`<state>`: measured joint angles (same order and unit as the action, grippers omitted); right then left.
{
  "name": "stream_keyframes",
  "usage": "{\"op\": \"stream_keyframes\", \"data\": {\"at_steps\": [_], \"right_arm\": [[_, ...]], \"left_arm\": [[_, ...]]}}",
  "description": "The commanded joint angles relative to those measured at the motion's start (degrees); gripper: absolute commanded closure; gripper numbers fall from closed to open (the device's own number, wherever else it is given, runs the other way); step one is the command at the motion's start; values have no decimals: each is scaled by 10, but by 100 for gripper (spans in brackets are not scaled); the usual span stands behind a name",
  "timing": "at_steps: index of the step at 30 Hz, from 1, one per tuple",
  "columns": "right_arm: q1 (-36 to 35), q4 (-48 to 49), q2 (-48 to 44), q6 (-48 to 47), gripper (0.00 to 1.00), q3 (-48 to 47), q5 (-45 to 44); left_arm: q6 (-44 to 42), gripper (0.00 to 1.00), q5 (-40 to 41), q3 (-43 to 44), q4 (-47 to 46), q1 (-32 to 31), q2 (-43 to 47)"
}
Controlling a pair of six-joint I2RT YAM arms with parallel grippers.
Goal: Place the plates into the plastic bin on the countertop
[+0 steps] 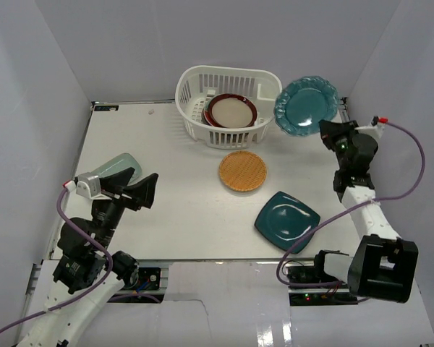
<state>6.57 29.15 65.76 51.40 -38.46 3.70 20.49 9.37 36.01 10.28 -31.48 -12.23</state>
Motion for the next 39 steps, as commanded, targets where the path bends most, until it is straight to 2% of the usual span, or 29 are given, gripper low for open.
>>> {"op": "stream_keyframes", "data": {"at_steps": [1, 2, 9, 14, 17, 22, 27, 28, 30, 33, 34, 36, 37, 39], "right_arm": [[-62, 43, 53, -53, 92, -166, 60], [-93, 36, 101, -54, 92, -193, 67], [-166, -45, 315, -52, 92, -455, 90], [-207, -153, 464, -60, 92, -644, 57], [-222, -178, 533, -48, 92, -699, 51], [-232, -214, 579, -51, 91, -754, 43], [-237, -232, 576, -70, 74, -733, 5], [-237, -236, 576, -73, 63, -730, 0], [-238, -250, 576, -84, 56, -732, -12], [-240, -283, 573, -115, 39, -739, -34], [-241, -290, 571, -124, 29, -740, -54], [-241, -337, 575, -153, 22, -758, -86], [-241, -353, 576, -162, 15, -764, -97], [-243, -372, 570, -194, 9, -762, -124]], "left_arm": [[-1, 2, -12, -2, 2, -2, -16], [-1, 2, -12, -2, 2, -2, -17], [-1, 2, -9, -3, 2, -2, -23], [-3, 2, -7, -4, 2, -2, -26], [-3, 2, -6, -4, 3, -2, -26], [-3, 2, -6, -4, 2, -2, -24], [-2, 2, -6, -4, 3, -2, -22], [-3, 2, -7, -4, 2, -2, -23], [-2, 2, -7, -4, 2, -2, -22], [-2, 2, -8, -4, 2, -2, -22], [-3, 2, -8, -4, 2, -2, -22], [-2, 2, -8, -4, 2, -2, -22], [-2, 2, -8, -4, 3, -2, -22], [-2, 2, -8, -4, 2, -2, -23]]}}
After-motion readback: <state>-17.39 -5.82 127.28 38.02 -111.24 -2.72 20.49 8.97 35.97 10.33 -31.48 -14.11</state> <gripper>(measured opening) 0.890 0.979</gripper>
